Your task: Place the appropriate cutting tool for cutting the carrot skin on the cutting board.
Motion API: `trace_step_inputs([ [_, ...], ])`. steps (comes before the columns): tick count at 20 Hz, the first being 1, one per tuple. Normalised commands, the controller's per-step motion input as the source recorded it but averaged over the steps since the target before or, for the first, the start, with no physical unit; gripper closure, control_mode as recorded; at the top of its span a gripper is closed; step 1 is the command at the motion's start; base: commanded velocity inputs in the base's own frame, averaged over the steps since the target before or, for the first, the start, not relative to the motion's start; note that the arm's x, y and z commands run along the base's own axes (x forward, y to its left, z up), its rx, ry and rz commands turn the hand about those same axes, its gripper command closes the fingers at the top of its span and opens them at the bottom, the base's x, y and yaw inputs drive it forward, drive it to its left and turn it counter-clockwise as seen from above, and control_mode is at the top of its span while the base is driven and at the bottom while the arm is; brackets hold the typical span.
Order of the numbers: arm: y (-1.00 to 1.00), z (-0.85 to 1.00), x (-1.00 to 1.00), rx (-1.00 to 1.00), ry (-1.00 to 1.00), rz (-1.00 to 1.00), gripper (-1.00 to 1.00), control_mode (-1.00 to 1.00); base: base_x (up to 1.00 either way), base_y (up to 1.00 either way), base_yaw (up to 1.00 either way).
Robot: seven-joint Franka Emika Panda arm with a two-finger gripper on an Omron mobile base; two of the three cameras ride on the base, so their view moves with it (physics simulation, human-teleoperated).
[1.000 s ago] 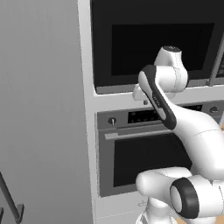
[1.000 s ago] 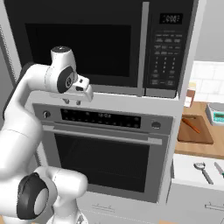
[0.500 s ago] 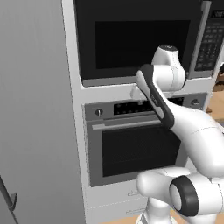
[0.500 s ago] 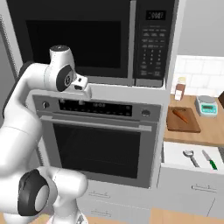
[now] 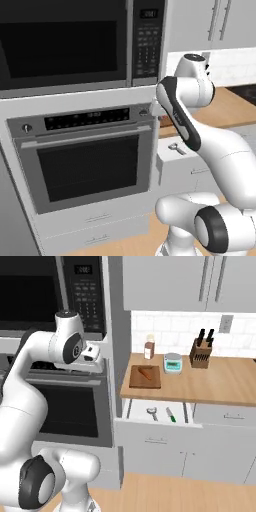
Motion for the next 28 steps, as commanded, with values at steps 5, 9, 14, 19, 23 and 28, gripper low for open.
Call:
trace_step_inputs([
  [5,0.0,0.0,0.0,0.0,0.0,0.0,-1.0,1.0,0.01,-1.0,-0.07],
  [9,0.0,0.0,0.0,0.0,0.0,0.0,-1.0,1.0,0.03,-1.0,-0.02],
  [14,0.0,0.0,0.0,0.0,0.0,0.0,-1.0,1.0,0.35,-1.0,0.04],
  [19,0.0,0.0,0.0,0.0,0.0,0.0,-1.0,1.0,0.29,-1.0,0.27],
  [23,0.0,0.0,0.0,0.0,0.0,0.0,-1.0,1.0,0.03,-0.98,0.46],
  [28,0.0,0.0,0.0,0.0,0.0,0.0,-1.0,1.0,0.46,-0.82,0.47],
])
